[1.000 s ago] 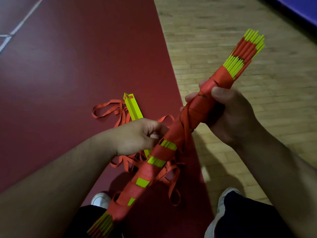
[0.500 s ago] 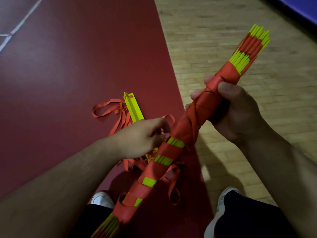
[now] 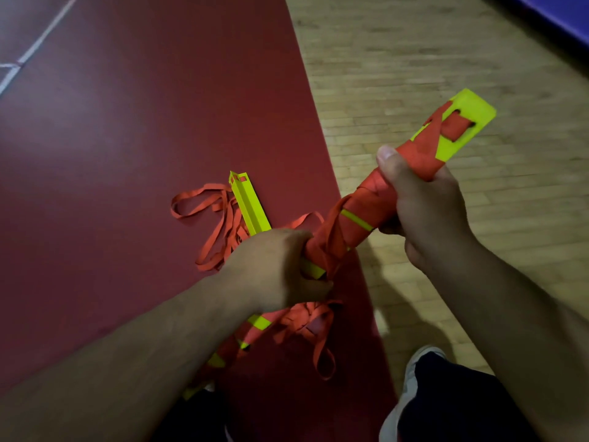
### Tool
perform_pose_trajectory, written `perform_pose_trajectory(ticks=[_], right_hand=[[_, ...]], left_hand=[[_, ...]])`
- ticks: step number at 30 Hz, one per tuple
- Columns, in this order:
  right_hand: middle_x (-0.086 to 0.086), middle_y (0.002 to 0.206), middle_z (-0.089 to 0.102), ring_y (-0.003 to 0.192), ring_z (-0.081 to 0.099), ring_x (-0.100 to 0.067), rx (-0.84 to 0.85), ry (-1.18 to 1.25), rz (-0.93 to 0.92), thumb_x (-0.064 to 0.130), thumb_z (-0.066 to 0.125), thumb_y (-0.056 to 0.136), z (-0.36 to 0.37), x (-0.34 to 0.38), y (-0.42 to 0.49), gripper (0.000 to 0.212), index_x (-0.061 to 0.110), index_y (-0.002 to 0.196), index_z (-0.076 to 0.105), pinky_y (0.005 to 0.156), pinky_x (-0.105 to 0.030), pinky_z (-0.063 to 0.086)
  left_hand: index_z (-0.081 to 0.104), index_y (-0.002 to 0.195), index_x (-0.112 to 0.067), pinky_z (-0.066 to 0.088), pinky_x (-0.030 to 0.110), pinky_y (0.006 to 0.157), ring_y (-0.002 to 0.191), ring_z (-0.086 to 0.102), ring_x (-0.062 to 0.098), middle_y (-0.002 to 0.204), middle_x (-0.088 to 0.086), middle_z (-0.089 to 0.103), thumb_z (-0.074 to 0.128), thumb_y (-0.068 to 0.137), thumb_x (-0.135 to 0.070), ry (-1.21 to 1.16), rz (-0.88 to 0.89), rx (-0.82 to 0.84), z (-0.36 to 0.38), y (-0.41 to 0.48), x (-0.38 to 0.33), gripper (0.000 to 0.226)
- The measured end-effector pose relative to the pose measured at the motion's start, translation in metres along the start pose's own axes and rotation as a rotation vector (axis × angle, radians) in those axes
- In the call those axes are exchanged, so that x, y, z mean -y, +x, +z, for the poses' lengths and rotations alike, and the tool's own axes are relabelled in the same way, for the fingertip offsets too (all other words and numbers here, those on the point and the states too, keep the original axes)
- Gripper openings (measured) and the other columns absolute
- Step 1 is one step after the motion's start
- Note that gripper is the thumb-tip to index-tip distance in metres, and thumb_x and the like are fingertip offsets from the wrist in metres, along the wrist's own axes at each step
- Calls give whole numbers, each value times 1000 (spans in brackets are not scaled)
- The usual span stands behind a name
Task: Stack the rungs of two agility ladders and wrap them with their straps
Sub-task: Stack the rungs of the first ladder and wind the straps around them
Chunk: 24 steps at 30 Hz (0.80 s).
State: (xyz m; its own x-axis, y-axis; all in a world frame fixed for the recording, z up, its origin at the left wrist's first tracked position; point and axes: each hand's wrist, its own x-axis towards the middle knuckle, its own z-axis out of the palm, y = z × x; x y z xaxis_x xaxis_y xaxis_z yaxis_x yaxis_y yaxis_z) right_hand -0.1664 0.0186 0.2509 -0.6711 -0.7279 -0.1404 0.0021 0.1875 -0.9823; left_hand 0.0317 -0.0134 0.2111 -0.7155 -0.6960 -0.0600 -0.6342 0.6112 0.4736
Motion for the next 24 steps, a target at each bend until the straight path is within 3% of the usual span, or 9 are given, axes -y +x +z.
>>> perform_pose_trajectory(ticks=[2, 5, 7, 9, 11, 15, 20, 22, 24], right_hand=[[4, 78, 70, 71, 70, -15, 261, 152, 34, 62, 80, 59, -4, 1, 0, 52, 25, 93, 66, 56, -34, 56], [-11, 112, 72, 104, 71, -25, 654, 372, 54, 44, 91, 56, -10, 0, -3, 74, 20, 119, 60, 85, -39, 59], [-15, 114, 73, 106, 70, -32, 765, 459, 57, 28, 79, 69, -9, 2, -7, 56, 19, 120, 58, 92, -44, 57], [-11, 88, 72, 84, 72, -30, 688, 516, 48, 18, 71, 78, -3, 5, -10, 23, 18, 99, 61, 84, -46, 57], [-9, 73, 67, 70, 69, -29, 526, 477, 21, 19, 71, 80, 6, 4, -13, 7, 20, 80, 64, 77, -48, 56], [-9, 70, 69, 67, 70, -28, 282, 299, -12, 33, 81, 73, 18, -3, -19, 15, 21, 71, 72, 66, -42, 59], [-4, 68, 72, 67, 73, -24, 36, 228, 46, 47, 83, 73, 13, -2, -13, 34, 17, 80, 68, 68, -42, 62], [0, 67, 66, 66, 69, -18, 158, 352, 38, 43, 84, 78, 6, 0, -6, 32, 18, 83, 65, 67, -38, 58], [1, 74, 64, 73, 66, -15, 466, 509, -8, 46, 89, 66, -3, 3, -2, 49, 15, 92, 61, 73, -35, 56]], left_hand=[[62, 95, -28, 47, 29, 64, 74, 63, 14, 78, -7, 67, 75, 74, -51, -118, 27, 71, -6, -1, 2, 34], [55, 76, -39, 40, 19, 57, 57, 52, -4, 62, -20, 61, 75, 74, -44, -329, 59, 250, -14, -5, 2, 21], [56, 80, -39, 41, 17, 58, 57, 51, -8, 63, -22, 60, 77, 75, -40, -420, 74, 305, -12, -7, -1, 21], [55, 90, -39, 42, 16, 62, 64, 55, -8, 72, -21, 62, 79, 77, -39, -385, 101, 241, -7, -6, -3, 28], [56, 102, -37, 46, 21, 67, 75, 63, 2, 83, -15, 66, 80, 77, -46, -281, 90, 152, -2, -3, -3, 36], [53, 104, -35, 53, 36, 67, 83, 65, 21, 89, -5, 66, 66, 67, -76, -49, 32, 80, 9, -1, 1, 56], [44, 79, -29, 46, 33, 55, 69, 58, 21, 67, -8, 52, 37, 65, -91, 146, -75, 28, 17, -2, 5, 64], [47, 77, -27, 45, 32, 54, 64, 58, 19, 64, -5, 53, 42, 77, -81, 49, -30, 24, 12, -2, 6, 55], [50, 73, -24, 39, 33, 48, 53, 54, 16, 56, -1, 52, 51, 85, -65, -167, 56, 85, 2, -4, 7, 42]])
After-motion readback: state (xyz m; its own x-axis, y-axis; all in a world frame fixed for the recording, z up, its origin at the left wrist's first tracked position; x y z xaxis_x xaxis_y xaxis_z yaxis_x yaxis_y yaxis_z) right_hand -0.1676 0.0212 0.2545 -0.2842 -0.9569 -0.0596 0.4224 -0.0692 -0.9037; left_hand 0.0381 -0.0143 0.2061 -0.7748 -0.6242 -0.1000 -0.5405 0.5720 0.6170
